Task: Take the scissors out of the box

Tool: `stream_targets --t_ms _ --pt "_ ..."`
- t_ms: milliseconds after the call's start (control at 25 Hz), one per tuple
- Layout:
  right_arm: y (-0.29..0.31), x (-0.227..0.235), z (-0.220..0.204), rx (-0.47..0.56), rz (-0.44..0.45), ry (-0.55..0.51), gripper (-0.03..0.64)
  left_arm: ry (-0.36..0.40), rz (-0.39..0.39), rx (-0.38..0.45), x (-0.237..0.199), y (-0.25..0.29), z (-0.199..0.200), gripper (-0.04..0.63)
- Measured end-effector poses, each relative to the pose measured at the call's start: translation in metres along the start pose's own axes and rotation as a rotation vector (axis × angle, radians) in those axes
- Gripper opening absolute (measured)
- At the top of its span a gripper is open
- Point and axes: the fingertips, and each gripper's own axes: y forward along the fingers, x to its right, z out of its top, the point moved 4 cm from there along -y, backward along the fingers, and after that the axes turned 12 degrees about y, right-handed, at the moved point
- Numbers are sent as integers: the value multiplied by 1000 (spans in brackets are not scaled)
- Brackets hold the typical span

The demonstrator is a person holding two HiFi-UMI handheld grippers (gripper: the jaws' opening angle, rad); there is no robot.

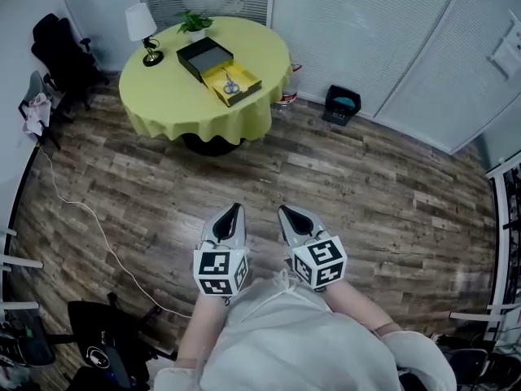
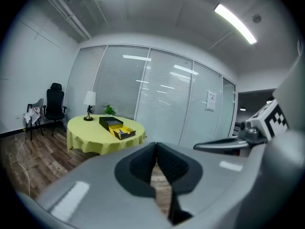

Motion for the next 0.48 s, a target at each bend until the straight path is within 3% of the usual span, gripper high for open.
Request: stream_targets --t_ms 240,480 --pt "12 15 -9 -43 -34 19 -1 -42 -2 -20 -7 16 -10 6" --pt "44 56 3 -80 -2 36 0 -65 49 -48 -12 58 -10 6"
